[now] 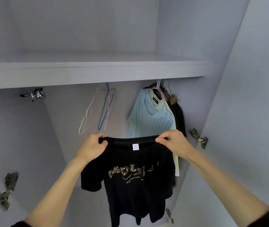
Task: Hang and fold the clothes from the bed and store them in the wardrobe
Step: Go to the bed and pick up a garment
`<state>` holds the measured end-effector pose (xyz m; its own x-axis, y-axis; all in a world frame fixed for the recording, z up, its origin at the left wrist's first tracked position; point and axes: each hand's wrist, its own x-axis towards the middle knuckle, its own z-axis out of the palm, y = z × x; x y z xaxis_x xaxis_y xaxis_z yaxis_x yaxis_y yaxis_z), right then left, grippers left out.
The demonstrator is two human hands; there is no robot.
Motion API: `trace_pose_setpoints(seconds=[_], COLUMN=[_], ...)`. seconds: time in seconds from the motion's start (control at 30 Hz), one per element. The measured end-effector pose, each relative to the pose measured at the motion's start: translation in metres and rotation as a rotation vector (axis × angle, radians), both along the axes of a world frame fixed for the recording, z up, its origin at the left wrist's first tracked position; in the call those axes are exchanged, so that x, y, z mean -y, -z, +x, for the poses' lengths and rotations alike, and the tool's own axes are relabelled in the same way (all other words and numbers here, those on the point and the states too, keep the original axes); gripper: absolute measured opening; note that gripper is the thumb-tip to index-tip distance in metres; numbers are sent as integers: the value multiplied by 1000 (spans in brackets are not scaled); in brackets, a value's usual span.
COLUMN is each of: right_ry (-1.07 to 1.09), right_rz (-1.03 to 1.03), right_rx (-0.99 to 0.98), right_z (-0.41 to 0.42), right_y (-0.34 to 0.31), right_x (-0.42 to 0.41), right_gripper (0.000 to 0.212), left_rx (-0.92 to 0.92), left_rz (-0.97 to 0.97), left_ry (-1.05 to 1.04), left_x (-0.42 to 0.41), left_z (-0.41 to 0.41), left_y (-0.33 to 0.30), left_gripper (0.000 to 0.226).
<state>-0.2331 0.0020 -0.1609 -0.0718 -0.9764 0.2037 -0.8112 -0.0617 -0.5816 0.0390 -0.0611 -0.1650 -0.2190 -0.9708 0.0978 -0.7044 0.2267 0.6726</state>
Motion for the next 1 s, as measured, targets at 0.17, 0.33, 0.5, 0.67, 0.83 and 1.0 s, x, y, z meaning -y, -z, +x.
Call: trace_pose_setpoints(seconds=[0.17, 0.33, 0.5, 0.67, 0.83, 1.0], right_ry=[0, -126, -201, -127, -32, 75], right_rz=[67, 213, 300, 307, 595, 516], right_rx=[-28, -30, -123, 487, 1185, 1343], right_z=[15, 32, 60, 105, 132, 139], right_y=[20, 31, 34, 24, 10, 4], right_x=[64, 115, 159, 210, 236, 243], right_gripper=[16, 21, 34, 40, 18, 26], left_rx=[217, 146, -442, -665, -702, -682], left_rz=[-16, 73, 221, 265, 225, 128], left_ry=[-202, -277, -303, -343, -439, -486], left_x=[29, 44, 46, 44, 42, 35], left_z=[17, 36, 30, 21, 37, 47], left_y=[14, 21, 7, -8, -21, -20], left_gripper=[12, 15, 14, 18, 23, 22])
